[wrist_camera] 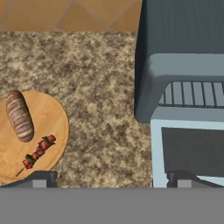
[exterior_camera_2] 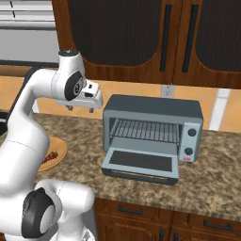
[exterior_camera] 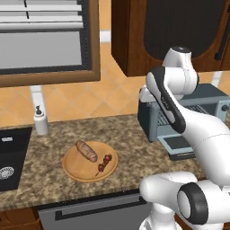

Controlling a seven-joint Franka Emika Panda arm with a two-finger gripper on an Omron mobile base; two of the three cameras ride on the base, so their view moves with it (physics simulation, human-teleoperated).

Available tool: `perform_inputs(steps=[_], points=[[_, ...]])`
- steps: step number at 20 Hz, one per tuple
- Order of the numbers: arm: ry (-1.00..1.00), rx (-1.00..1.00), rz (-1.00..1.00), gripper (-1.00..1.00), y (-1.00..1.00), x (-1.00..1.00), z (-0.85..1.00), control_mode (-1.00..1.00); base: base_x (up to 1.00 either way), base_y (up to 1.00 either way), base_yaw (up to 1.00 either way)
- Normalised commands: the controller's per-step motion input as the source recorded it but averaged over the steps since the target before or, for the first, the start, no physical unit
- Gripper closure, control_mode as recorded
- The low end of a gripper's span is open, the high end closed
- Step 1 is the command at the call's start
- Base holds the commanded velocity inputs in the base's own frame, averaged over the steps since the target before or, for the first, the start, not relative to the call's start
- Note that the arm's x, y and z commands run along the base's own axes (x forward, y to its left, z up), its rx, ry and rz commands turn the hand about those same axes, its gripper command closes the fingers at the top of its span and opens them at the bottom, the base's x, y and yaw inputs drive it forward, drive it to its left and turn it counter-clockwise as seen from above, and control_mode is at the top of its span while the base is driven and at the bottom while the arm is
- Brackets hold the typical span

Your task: Pick up the kebab skewer and baguette bread, and place them inside the toaster oven. Close the toaster oven door and start by setting the timer.

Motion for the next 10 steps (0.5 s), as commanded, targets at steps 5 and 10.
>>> perform_inputs(steps=[5,10], points=[[0.0,0.0,0.0,-1.0,0.0,0.0,0.0,-1.0,0.0,0.0,0.0],[-0.14,-0.05,0.09,-1.0,-0.34,-0.45,-0.26,-1.0,0.0,0.0,0.0]])
